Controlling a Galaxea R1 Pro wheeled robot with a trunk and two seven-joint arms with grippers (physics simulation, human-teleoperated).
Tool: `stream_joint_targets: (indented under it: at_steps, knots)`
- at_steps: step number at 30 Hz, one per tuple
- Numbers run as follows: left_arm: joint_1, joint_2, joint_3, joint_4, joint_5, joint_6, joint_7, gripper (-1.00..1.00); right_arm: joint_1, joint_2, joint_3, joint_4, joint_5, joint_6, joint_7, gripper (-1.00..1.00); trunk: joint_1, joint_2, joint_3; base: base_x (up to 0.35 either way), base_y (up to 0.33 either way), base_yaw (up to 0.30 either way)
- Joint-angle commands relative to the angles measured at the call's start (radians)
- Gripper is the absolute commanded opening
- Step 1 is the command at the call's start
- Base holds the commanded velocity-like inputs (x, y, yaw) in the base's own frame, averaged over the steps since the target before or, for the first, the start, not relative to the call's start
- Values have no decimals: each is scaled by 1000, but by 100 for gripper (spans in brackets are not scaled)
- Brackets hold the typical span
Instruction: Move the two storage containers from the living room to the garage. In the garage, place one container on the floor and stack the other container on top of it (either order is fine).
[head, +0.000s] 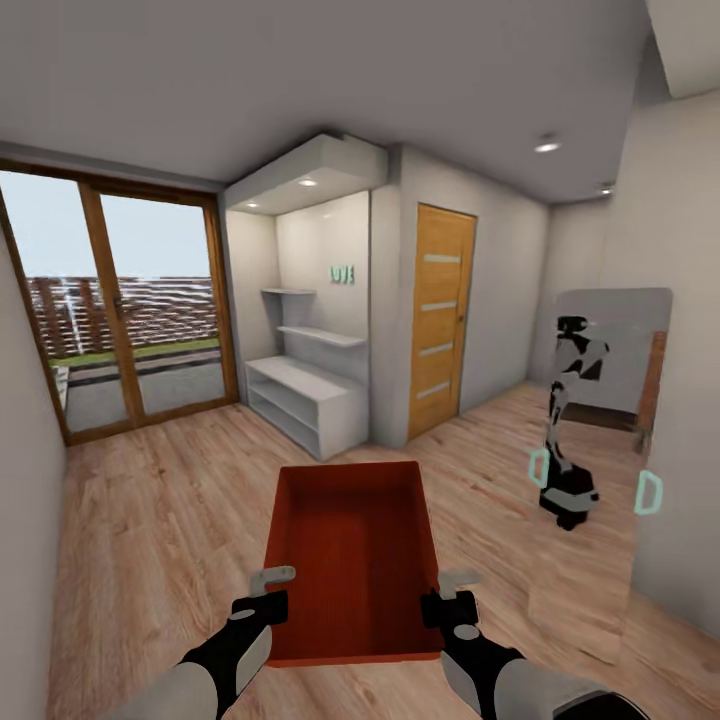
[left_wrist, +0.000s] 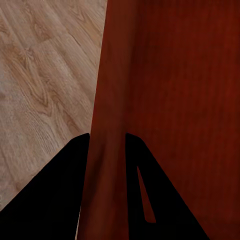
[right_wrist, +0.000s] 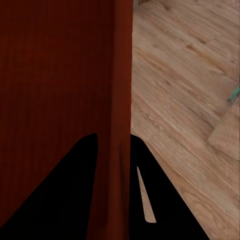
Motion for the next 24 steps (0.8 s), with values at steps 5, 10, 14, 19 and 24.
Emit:
stream_joint_targets:
  at_steps: [5, 10, 14, 19, 24]
  knots:
    - [1, 31, -46, 1, 16, 1, -79, -100, -9, -2, -66, -6, 7, 0, 2, -100, 1, -1, -2, 326, 0, 266]
    - [1, 31, -46, 1, 16, 1, -80, -100, -9, -2, -66, -6, 6, 0, 2, -100, 1, -1, -2, 326, 0, 70]
    - [1, 31, -46, 1, 16, 1, -80, -100, -9, -2, -66, -6, 6, 0, 2, -100, 1, -1, -2, 326, 0, 8]
    - [1, 31, -46, 1, 16, 1, -79, -100, -9, -2, -66, -6, 6, 0, 2, -100, 1, -1, -2, 326, 0, 1]
    - [1, 31, -46, 1, 16, 1, -79, -100, -9, -2, -66, -6, 6, 0, 2, -100, 1, -1, -2, 326, 0, 0]
